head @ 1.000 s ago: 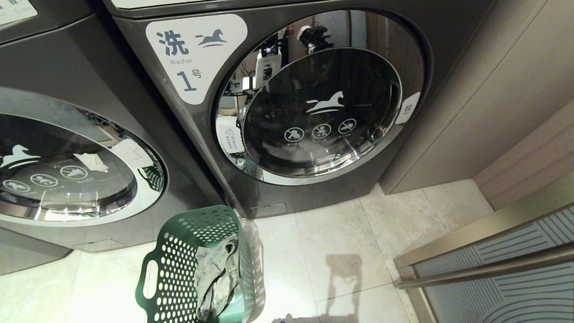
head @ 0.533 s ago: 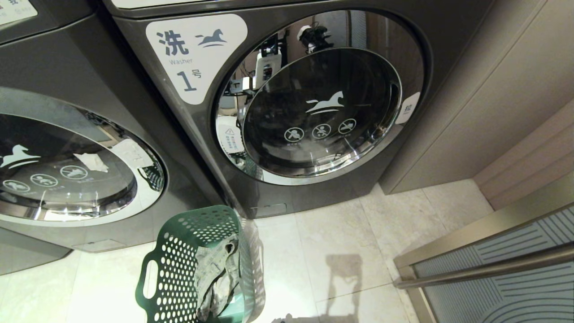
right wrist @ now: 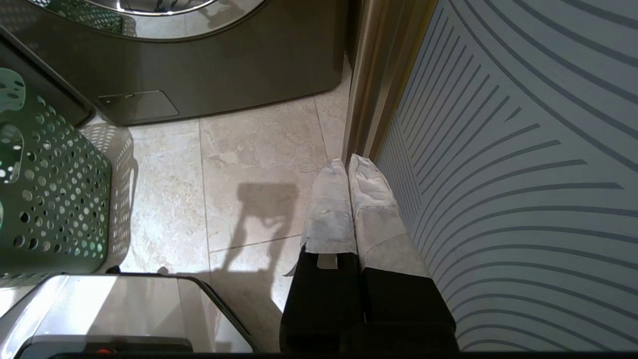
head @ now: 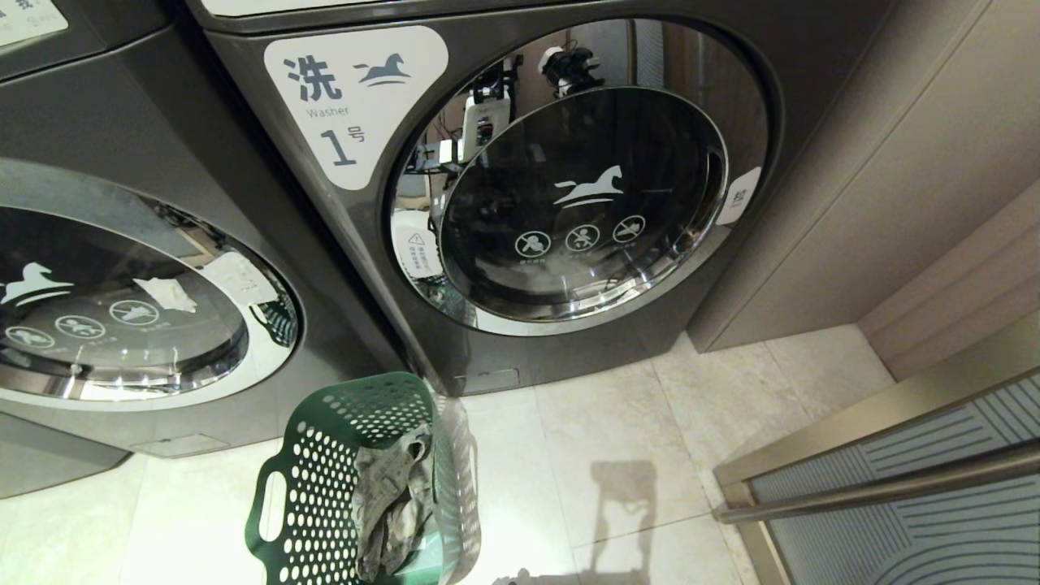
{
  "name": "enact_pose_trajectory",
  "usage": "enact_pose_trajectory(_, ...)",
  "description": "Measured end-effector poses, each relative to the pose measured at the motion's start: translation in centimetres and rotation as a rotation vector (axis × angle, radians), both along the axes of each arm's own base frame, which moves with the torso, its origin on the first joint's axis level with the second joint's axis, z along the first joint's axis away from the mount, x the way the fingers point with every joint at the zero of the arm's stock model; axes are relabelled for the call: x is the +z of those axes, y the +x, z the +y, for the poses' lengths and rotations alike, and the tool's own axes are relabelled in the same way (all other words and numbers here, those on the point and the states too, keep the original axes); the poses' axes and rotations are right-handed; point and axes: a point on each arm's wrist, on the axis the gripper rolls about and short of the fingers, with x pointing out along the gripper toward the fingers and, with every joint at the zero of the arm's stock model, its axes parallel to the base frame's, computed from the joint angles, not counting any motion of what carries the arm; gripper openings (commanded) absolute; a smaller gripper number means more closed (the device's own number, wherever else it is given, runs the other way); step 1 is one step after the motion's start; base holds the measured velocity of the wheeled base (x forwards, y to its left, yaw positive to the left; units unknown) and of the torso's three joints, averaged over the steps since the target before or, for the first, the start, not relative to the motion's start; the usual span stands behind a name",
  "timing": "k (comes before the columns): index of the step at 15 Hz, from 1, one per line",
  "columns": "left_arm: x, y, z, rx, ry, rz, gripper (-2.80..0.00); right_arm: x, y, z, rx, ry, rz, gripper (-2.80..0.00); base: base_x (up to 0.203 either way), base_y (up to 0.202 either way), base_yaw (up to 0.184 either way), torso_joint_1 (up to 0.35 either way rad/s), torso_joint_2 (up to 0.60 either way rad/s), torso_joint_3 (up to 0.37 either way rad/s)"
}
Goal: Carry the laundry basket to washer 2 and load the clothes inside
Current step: Open the lid of the washing machine
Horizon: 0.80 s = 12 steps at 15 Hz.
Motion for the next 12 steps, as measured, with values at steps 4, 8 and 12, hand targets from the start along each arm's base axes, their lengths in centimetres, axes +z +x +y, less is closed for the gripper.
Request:
enact_pose_trajectory(4, -3.9, 11.9, 1.3, 0.082, -0.077, 0.091, -2.8, 0.0, 0.0, 0.0, -0.001, 0.0, 0.0, -2.8, 0.0, 0.0, 0.0, 0.0, 0.0, 0.0)
enact_pose_trajectory(8, -6.4, 14.4, 6.3, 0.175, -0.109, 0.109, 0.0, 0.0, 0.0, 0.0, 0.0, 0.0, 0.0, -2.8, 0.0, 0.0, 0.0, 0.0, 0.0, 0.0)
enact_pose_trajectory(12, -7.5, 16.4, 10.6, -0.025, -0.168, 0.101, 0.0, 0.0, 0.0, 0.0, 0.0, 0.0, 0.0, -2.8, 0.0, 0.0, 0.0, 0.0, 0.0, 0.0)
